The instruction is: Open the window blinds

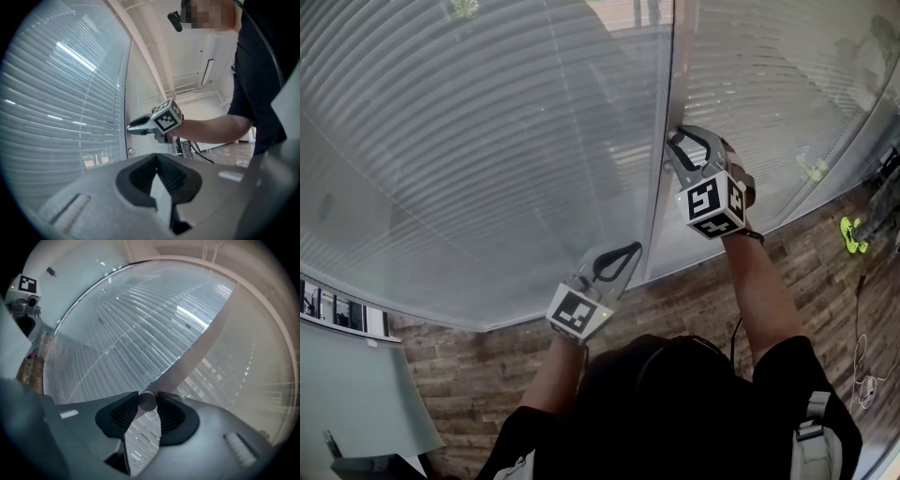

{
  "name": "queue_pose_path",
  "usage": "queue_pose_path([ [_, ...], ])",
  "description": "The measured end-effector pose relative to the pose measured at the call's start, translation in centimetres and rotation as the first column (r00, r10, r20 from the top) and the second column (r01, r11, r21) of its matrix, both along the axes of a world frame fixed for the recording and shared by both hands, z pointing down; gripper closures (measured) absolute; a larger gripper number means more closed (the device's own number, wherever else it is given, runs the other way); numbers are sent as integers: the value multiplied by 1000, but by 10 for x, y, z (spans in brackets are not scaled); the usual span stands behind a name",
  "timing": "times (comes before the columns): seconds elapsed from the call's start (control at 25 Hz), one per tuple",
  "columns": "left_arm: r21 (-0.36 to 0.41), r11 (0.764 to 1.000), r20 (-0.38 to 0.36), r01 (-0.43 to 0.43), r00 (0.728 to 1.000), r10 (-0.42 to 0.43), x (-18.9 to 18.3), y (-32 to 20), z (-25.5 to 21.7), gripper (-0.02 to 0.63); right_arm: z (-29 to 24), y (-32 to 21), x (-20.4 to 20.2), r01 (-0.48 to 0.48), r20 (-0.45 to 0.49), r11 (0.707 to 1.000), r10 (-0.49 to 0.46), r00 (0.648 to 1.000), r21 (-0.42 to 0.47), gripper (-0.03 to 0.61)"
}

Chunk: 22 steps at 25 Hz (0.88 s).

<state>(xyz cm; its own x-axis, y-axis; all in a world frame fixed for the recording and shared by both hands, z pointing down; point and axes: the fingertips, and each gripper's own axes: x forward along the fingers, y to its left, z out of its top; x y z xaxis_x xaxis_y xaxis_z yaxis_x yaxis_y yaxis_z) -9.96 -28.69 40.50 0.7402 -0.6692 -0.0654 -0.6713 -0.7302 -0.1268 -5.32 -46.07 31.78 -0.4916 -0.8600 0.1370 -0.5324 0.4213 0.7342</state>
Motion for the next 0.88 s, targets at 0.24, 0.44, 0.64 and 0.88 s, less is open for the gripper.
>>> queue_pose_path([
  [0.24, -11, 1000, 11, -8, 1000, 8, -2, 1, -3, 609, -3, -2, 3, -11, 119, 999, 16, 993, -43, 446],
  [0.44, -24, 1000, 17, -14, 1000, 14, -2, 2, -2, 609, -2, -4, 5, 3, 237, 995, 21, 971, -100, 446],
  [0.64, -34, 999, 17, -22, 1000, 22, -2, 4, -3, 610, -2, -5, 6, 24, 345, 989, 30, 938, -149, 446],
  [0.88, -12, 1000, 11, -29, 1000, 29, -5, 5, -1, 609, 2, -9, 13, 54, 481, 975, 58, 875, -215, 446],
])
